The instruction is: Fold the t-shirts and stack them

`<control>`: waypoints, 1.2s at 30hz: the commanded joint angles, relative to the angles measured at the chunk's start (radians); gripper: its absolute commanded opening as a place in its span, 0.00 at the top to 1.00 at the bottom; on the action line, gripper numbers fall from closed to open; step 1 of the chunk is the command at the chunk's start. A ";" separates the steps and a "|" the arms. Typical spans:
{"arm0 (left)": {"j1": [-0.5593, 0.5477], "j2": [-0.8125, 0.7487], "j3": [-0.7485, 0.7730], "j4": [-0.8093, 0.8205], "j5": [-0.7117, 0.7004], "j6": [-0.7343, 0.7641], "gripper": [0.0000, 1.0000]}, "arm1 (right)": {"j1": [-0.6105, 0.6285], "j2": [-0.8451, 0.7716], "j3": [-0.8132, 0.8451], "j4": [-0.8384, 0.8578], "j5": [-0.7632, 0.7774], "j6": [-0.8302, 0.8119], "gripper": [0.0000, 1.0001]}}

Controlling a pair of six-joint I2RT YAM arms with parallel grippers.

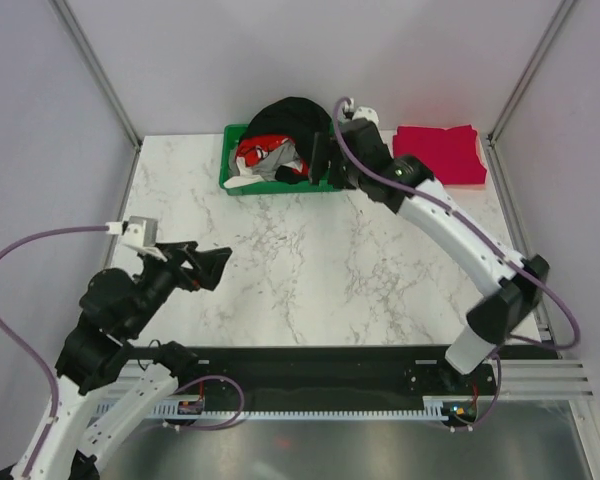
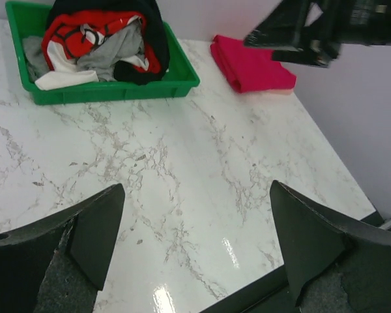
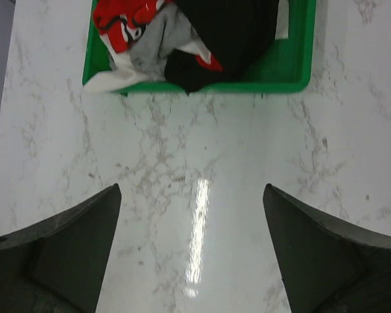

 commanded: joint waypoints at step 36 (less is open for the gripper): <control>0.199 -0.286 -0.228 -0.089 -0.091 -0.011 0.00 | -0.293 0.911 0.666 0.549 -0.421 0.009 0.99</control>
